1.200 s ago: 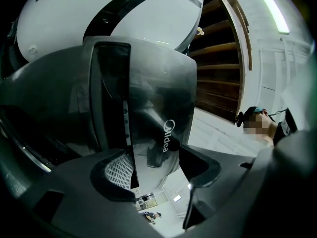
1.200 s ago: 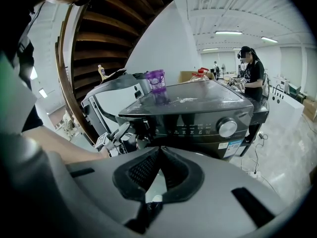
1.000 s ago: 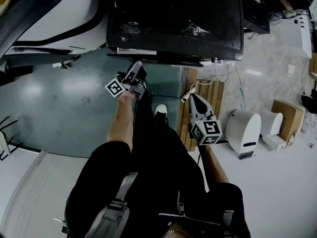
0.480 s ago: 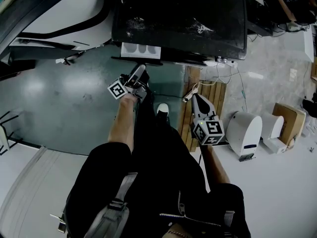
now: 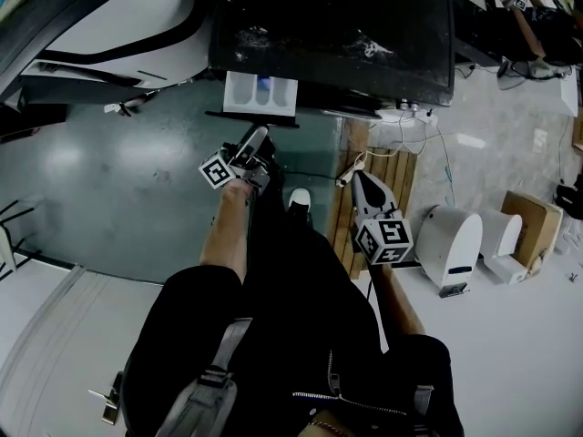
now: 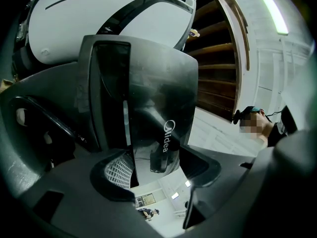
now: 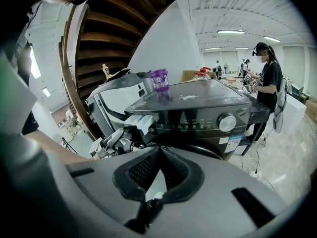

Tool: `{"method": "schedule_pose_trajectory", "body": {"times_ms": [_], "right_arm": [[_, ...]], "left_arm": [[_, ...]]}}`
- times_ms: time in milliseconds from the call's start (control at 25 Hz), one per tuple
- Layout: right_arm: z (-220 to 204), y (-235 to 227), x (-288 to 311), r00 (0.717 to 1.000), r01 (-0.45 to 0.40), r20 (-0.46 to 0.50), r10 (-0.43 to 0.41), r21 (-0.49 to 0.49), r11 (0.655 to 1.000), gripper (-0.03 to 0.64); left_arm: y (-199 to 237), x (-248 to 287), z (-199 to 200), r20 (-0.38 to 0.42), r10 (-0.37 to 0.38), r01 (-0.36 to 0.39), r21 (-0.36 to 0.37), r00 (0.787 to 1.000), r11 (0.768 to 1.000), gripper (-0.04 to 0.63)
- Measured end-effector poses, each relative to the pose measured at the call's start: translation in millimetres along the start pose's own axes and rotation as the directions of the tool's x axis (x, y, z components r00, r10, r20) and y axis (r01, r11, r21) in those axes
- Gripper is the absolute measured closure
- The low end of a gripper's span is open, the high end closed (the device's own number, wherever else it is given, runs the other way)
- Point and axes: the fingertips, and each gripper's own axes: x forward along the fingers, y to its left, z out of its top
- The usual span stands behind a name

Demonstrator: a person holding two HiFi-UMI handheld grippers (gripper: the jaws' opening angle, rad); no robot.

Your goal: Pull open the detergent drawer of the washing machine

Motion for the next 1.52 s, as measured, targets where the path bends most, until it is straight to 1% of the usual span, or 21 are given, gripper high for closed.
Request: {"method": "schedule_pose_trajectory", "body": {"times_ms": [280, 640, 880, 960, 1040, 1160, 1240, 1320, 1360, 1400, 1440, 1520], "right_arm": [[-5, 1, -3, 1.0, -0.015, -0.009, 0.015, -0.014, 1.0, 0.611], [-8, 8, -8, 0.999, -0.041, -0.014, 0.04, -0.029, 0.999, 0.609], [-10, 9, -10, 0.998, -0.056, -0.02, 0.055, -0.038, 0.998, 0.609], [-11, 8, -12, 0.998, -0.056, -0.017, 0.056, -0.036, 0.998, 0.609], [-10, 8, -14, 0.998, -0.059, -0.012, 0.059, -0.036, 0.998, 0.609], [-8, 6, -16, 0.998, -0.066, -0.002, 0.066, -0.038, 0.997, 0.609], [-6, 6, -17, 0.997, -0.071, 0.006, 0.071, -0.043, 0.997, 0.609], [-5, 6, -18, 0.997, -0.077, 0.014, 0.078, -0.05, 0.996, 0.61], [-4, 7, -18, 0.996, -0.082, 0.019, 0.083, -0.054, 0.995, 0.611], [-3, 9, -18, 0.996, -0.088, 0.024, 0.09, -0.057, 0.994, 0.609], [-2, 11, -18, 0.995, -0.096, 0.029, 0.098, -0.061, 0.994, 0.611], [0, 15, -19, 0.993, -0.109, 0.036, 0.112, -0.077, 0.991, 0.611]], "left_arm": [[-6, -17, -12, -0.015, 0.001, -0.001, 0.001, 1.0, 1.0, 0.318], [-15, -33, -22, -0.007, 0.006, -0.006, -0.004, 1.0, 1.0, 0.318], [-13, -38, -24, -0.007, 0.021, -0.021, -0.013, 1.0, 1.0, 0.318], [-7, -41, -28, -0.021, 0.045, -0.046, -0.033, 0.999, 0.998, 0.317], [-3, -47, -32, -0.036, 0.086, -0.087, -0.039, 0.996, 0.995, 0.372], [-2, -54, -37, -0.061, 0.146, -0.147, -0.007, 0.987, 0.989, 0.383], [-2, -56, -43, -0.098, 0.198, -0.195, 0.036, 0.975, 0.98, 0.396], [-2, -60, -47, -0.145, 0.276, -0.261, 0.112, 0.95, 0.959, 0.467], [-3, -62, -49, -0.168, 0.319, -0.293, 0.164, 0.933, 0.942, 0.492], [-6, -62, -50, -0.188, 0.358, -0.316, 0.219, 0.914, 0.923, 0.529], [-10, -63, -52, -0.206, 0.394, -0.333, 0.274, 0.896, 0.902, 0.551], [-16, -65, -54, -0.224, 0.462, -0.359, 0.38, 0.858, 0.852, 0.565]]}}
